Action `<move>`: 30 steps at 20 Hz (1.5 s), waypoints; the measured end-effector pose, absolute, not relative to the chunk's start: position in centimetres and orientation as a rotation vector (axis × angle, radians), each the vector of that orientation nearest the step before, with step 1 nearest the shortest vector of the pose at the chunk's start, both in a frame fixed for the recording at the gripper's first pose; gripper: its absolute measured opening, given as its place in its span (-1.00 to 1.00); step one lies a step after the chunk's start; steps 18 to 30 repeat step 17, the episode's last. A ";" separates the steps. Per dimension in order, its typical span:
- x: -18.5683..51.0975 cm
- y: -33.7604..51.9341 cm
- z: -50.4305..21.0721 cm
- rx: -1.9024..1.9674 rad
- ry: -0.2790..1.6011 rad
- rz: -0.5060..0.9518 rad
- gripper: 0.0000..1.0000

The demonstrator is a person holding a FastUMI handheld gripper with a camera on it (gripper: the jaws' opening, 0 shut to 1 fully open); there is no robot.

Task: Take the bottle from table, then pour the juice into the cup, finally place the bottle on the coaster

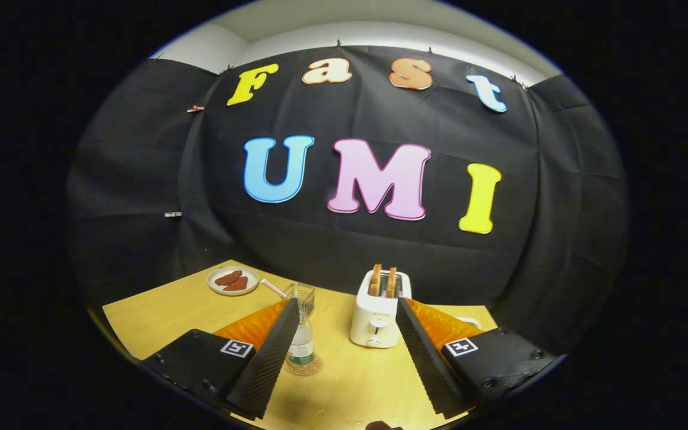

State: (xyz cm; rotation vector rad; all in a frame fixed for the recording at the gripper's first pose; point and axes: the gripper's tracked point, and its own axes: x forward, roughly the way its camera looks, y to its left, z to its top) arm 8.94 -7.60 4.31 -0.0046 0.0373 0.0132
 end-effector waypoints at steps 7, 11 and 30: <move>0.3 -10.1 9.0 0.036 -0.038 -0.106 0.95; -4.4 -10.9 9.1 0.014 -0.044 -0.168 0.95; -6.6 -10.3 8.8 0.017 -0.036 -0.193 0.95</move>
